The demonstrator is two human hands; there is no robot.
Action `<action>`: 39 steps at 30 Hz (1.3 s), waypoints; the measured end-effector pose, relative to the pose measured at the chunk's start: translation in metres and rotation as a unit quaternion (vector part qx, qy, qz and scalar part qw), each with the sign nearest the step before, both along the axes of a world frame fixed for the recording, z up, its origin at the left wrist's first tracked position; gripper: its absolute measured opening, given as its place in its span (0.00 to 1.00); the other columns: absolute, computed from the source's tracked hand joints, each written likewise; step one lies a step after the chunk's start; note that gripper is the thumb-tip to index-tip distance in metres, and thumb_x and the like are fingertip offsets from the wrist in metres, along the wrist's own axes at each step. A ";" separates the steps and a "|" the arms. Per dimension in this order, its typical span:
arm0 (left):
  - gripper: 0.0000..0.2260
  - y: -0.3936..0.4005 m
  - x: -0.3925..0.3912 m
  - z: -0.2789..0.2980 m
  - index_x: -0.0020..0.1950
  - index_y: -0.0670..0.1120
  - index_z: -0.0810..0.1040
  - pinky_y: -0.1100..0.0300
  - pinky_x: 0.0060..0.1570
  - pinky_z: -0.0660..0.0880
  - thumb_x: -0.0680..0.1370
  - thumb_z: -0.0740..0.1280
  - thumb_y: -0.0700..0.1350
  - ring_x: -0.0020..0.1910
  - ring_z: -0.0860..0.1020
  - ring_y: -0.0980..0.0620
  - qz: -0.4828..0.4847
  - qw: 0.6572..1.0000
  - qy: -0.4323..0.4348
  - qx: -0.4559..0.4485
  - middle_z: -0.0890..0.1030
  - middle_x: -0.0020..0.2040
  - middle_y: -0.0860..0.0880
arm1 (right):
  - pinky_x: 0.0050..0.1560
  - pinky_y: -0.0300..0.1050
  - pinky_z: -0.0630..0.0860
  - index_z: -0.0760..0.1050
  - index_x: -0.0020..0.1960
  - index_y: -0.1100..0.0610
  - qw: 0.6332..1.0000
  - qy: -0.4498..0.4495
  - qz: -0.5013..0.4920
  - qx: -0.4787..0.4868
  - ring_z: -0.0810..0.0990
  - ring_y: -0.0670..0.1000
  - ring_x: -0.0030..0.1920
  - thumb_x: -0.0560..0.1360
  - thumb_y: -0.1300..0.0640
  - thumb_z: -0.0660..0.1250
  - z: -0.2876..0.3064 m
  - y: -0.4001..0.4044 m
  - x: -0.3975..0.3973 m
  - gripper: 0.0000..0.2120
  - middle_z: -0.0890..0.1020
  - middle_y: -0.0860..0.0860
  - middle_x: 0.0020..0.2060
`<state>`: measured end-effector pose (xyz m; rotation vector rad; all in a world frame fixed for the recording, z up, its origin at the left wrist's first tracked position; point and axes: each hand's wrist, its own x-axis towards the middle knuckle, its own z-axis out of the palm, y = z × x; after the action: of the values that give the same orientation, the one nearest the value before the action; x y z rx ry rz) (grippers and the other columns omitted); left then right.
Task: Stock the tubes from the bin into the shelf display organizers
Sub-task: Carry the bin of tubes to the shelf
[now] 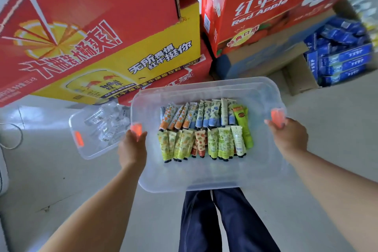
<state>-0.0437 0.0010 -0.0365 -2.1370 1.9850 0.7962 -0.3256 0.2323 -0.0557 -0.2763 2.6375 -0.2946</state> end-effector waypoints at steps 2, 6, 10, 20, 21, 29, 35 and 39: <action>0.12 0.003 -0.011 0.007 0.44 0.39 0.71 0.55 0.37 0.62 0.78 0.64 0.48 0.43 0.74 0.40 -0.052 0.999 0.009 -0.010 0.74 0.40 0.41 | 0.39 0.48 0.67 0.75 0.40 0.65 0.999 0.005 -0.049 -0.002 0.79 0.65 0.43 0.74 0.43 0.66 0.009 0.024 0.006 0.23 0.80 0.65 0.39; 0.11 0.006 -0.051 0.027 0.44 0.40 0.71 0.56 0.36 0.61 0.79 0.63 0.48 0.41 0.74 0.40 -0.176 0.984 0.008 -0.022 0.72 0.38 0.42 | 0.37 0.46 0.65 0.74 0.37 0.61 0.988 0.014 -0.155 -0.009 0.78 0.63 0.42 0.74 0.43 0.65 0.030 0.067 0.009 0.21 0.75 0.58 0.33; 0.15 0.016 -0.098 0.043 0.49 0.36 0.74 0.55 0.37 0.65 0.79 0.63 0.50 0.46 0.77 0.37 -0.280 0.959 0.018 -0.032 0.79 0.44 0.36 | 0.37 0.45 0.65 0.73 0.35 0.61 0.970 0.030 -0.239 -0.016 0.77 0.62 0.39 0.73 0.41 0.66 0.054 0.113 0.010 0.22 0.76 0.58 0.32; 0.17 0.110 -0.228 0.096 0.46 0.37 0.77 0.55 0.35 0.70 0.79 0.61 0.52 0.40 0.79 0.40 -0.473 0.878 0.007 -0.067 0.81 0.41 0.38 | 0.38 0.47 0.68 0.67 0.29 0.59 0.887 0.058 -0.456 -0.051 0.74 0.60 0.35 0.72 0.39 0.66 0.111 0.252 0.022 0.26 0.73 0.56 0.26; 0.17 0.124 -0.242 0.101 0.47 0.37 0.76 0.55 0.35 0.70 0.79 0.61 0.51 0.41 0.79 0.39 -0.495 0.866 0.000 -0.068 0.81 0.42 0.38 | 0.38 0.46 0.66 0.68 0.30 0.60 0.881 0.053 -0.467 -0.046 0.73 0.59 0.35 0.73 0.39 0.64 0.115 0.268 0.022 0.26 0.72 0.55 0.26; 0.16 0.265 -0.337 0.146 0.49 0.36 0.75 0.52 0.39 0.69 0.80 0.59 0.49 0.46 0.79 0.36 -0.612 0.787 0.047 -0.056 0.80 0.45 0.34 | 0.43 0.48 0.68 0.74 0.36 0.61 0.787 0.063 -0.613 -0.036 0.77 0.63 0.43 0.74 0.41 0.63 0.150 0.390 0.048 0.23 0.78 0.62 0.36; 0.15 0.380 -0.397 0.179 0.48 0.40 0.76 0.55 0.39 0.65 0.80 0.58 0.51 0.45 0.77 0.39 -0.671 0.737 0.085 -0.010 0.80 0.44 0.37 | 0.42 0.47 0.66 0.78 0.43 0.64 0.719 0.058 -0.693 -0.019 0.78 0.62 0.44 0.76 0.41 0.61 0.173 0.476 0.054 0.24 0.79 0.62 0.39; 0.18 0.449 -0.432 0.194 0.39 0.43 0.72 0.55 0.38 0.65 0.80 0.52 0.53 0.38 0.72 0.43 -0.703 0.706 0.085 -0.013 0.75 0.36 0.42 | 0.43 0.47 0.67 0.76 0.39 0.62 0.668 0.069 -0.741 -0.029 0.73 0.58 0.38 0.75 0.41 0.62 0.190 0.526 0.048 0.23 0.75 0.57 0.33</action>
<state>-0.4755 0.4505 0.1579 -0.0468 2.7599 0.5590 -0.2780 0.7585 0.1339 1.9703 2.2799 -0.8334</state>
